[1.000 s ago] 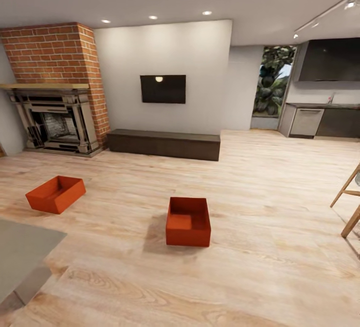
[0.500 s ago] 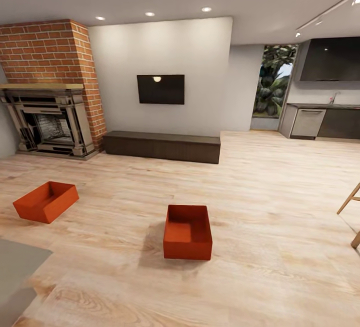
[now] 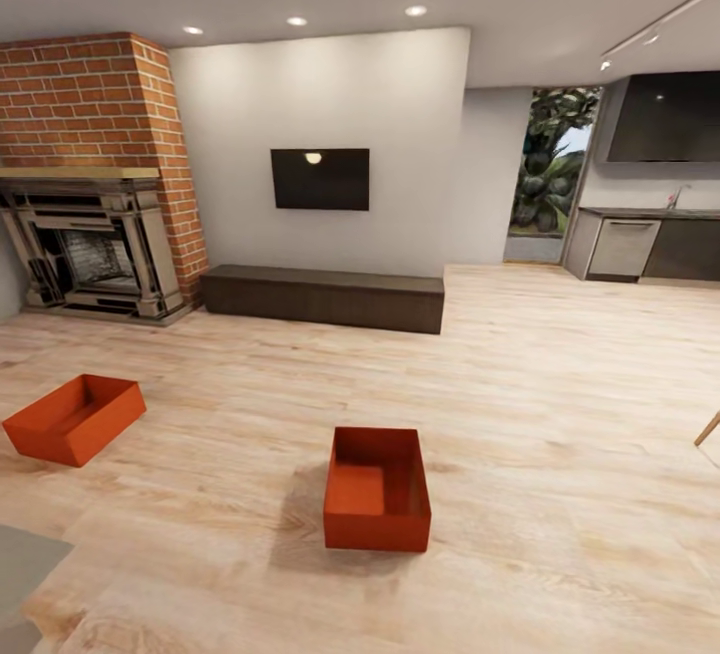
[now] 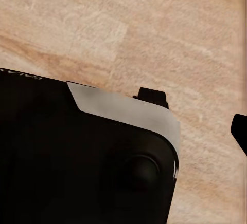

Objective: Move the two storage containers from the living room to the garage. In the garage, place one container on the floor and stack the other container on top of it (either order is fine).

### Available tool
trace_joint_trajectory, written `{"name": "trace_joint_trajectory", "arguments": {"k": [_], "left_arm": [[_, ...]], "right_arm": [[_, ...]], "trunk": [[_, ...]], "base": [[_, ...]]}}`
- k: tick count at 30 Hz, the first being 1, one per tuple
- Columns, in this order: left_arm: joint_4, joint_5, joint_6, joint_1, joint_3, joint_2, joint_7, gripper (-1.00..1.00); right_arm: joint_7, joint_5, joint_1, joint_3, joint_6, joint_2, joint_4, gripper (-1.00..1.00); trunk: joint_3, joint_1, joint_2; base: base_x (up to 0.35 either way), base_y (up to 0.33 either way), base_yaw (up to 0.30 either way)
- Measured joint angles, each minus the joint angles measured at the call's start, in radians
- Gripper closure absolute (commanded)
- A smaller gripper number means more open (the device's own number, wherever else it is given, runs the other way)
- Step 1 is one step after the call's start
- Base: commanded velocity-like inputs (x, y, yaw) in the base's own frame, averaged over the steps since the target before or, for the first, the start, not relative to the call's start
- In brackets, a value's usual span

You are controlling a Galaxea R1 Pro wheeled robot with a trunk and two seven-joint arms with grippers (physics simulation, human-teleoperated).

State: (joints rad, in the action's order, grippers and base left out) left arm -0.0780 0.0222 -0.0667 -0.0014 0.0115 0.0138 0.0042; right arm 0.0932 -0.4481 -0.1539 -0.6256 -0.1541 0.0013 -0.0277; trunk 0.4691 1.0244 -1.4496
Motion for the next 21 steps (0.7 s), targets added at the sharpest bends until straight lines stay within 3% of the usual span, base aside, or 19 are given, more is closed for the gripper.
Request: {"name": "trace_joint_trajectory", "arguments": {"k": [21], "left_arm": [[0.000, 0.000, 0.000, 0.000, 0.000, 0.000, 0.000, -1.00]], "right_arm": [[0.000, 0.001, 0.000, 0.000, 0.000, 0.000, 0.000, -1.00]], "trunk": [[0.000, 0.000, 0.000]], "base": [[0.322, 0.000, 0.000]]}}
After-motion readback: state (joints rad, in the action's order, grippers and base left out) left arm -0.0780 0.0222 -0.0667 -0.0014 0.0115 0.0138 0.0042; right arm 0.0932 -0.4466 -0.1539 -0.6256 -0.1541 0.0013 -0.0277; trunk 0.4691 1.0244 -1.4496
